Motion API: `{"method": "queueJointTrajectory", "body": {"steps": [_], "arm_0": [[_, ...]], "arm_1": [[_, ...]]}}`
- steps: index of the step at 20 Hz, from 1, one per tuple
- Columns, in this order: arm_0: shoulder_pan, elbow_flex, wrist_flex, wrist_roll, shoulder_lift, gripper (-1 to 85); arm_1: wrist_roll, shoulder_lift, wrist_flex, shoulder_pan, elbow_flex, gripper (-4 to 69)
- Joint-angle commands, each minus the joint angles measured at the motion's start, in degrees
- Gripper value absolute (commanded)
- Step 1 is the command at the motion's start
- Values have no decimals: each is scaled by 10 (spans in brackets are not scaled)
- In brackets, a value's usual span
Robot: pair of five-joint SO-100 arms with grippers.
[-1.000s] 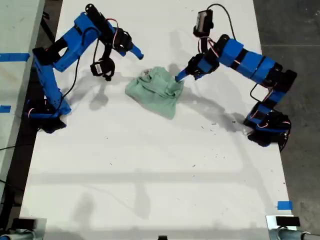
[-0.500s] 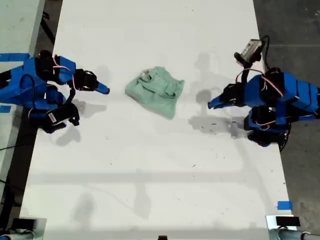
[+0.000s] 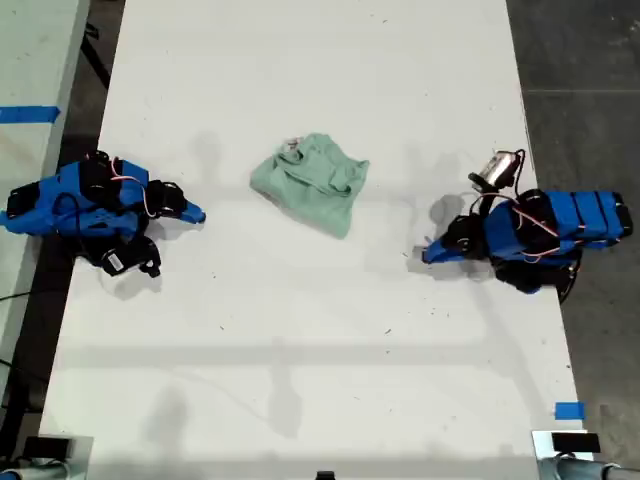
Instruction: Fold tshirt
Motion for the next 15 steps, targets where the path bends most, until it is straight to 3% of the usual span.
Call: {"method": "queueJointTrajectory", "body": {"steps": [1,2,15], "arm_0": [[12,-1,41,-11,-3,56],[15,-1,41,-7,-3,56],[18,-1,41,-7,-3,58]], "arm_1": [[-292,-3,-15,-11,-3,39],[-442,-3,-14,-10,-4,41],[-439,-3,-10,-18,-5,29]]}}
